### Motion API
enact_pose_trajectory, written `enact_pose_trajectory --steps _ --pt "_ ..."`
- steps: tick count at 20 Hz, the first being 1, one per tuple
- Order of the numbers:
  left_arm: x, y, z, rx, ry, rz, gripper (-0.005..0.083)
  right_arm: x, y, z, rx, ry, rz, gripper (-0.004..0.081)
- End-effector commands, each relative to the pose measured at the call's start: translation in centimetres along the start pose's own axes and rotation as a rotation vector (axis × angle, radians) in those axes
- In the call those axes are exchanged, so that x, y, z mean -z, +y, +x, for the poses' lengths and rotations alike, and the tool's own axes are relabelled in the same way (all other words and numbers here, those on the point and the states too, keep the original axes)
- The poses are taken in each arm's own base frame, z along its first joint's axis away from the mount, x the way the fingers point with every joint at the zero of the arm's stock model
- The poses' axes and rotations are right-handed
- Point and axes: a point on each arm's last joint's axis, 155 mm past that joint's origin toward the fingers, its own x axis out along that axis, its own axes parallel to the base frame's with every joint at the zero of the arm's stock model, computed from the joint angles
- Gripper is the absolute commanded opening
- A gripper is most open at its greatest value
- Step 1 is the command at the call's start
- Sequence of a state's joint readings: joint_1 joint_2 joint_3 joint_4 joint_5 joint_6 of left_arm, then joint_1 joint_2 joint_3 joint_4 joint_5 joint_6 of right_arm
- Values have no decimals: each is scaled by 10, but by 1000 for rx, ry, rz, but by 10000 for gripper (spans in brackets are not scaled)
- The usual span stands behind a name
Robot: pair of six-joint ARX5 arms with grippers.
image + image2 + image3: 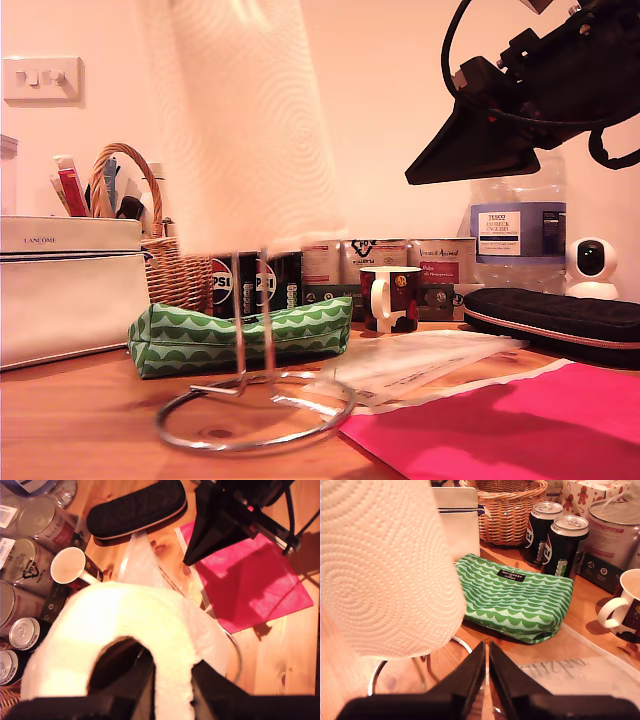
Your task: Insert the paper towel roll into the metallic stand.
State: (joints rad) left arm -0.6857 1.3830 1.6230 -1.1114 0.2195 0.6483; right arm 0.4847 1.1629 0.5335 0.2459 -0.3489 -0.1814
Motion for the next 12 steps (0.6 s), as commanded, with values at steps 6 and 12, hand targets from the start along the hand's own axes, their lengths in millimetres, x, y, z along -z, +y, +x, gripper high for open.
enact_pose_trajectory --steps 6,12 --pt "6 -5 12 39 33 -2 -18 6 0 -1 2 13 7 -11" --pt "8 -6 12 43 40 -4 175 6 0 -1 0 14 8 -11"
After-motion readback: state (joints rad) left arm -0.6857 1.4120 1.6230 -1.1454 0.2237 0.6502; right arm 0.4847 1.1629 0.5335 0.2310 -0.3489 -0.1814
